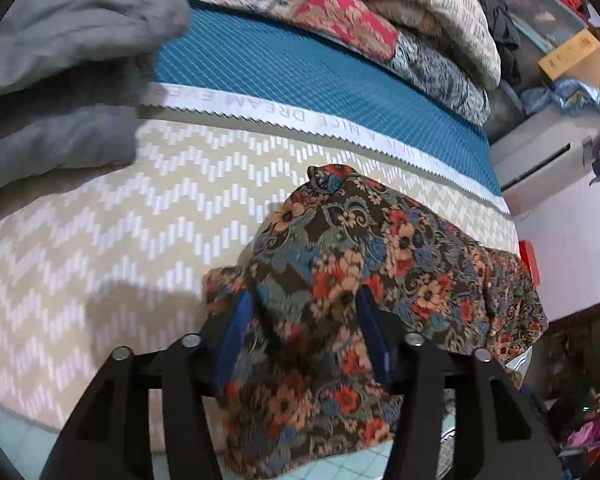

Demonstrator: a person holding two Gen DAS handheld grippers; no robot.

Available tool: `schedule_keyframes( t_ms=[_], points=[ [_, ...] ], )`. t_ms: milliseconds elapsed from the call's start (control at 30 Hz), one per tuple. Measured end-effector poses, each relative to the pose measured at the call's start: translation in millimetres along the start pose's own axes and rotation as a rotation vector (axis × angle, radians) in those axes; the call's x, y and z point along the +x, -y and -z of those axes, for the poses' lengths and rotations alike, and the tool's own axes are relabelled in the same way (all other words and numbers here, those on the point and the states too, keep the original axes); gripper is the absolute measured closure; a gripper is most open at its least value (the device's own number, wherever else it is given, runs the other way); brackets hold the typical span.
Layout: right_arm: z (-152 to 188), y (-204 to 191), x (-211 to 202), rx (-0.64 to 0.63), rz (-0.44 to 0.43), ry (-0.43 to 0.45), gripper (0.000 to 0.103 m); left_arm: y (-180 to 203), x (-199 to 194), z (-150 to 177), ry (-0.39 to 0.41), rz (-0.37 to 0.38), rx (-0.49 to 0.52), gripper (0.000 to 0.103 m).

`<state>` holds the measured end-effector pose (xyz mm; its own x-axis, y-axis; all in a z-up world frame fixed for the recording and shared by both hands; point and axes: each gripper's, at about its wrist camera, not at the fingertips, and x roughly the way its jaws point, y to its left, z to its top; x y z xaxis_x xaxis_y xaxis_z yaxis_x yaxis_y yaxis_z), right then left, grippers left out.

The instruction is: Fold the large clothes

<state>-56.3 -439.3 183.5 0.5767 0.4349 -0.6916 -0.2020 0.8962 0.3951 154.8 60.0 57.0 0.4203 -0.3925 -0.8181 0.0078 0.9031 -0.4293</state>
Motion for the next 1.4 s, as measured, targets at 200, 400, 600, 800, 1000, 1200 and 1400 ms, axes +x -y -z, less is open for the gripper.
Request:
schedule_keyframes(
  t_ms=[200,400,600,800,1000,1200,1400],
  points=[
    [-13,35,-34,0.128,0.086,0.096,0.056,20,22,-3,-0.012,0.023,0.070,0.101],
    [-31,85,-48,0.302,0.212,0.197,0.056,44,-31,20,0.012,0.053,0.070,0.077],
    [-40,106,-47,0.403,0.118,0.260,0.046,25,-71,66,0.027,-0.010,-0.026,0.071],
    [-63,124,6,0.396,0.121,0.077,0.060,-18,-18,75,-0.091,-0.104,-0.130,0.070],
    [-95,124,-15,0.299,0.329,0.159,0.101,-5,-56,58,0.026,-0.068,-0.079,0.071],
    [-94,137,18,0.320,0.407,0.045,0.083,7,-35,25,-0.015,-0.111,-0.005,0.084],
    [-85,66,-45,0.232,0.482,0.309,0.059,-4,-29,22,-0.014,-0.072,-0.043,0.086]
  ],
)
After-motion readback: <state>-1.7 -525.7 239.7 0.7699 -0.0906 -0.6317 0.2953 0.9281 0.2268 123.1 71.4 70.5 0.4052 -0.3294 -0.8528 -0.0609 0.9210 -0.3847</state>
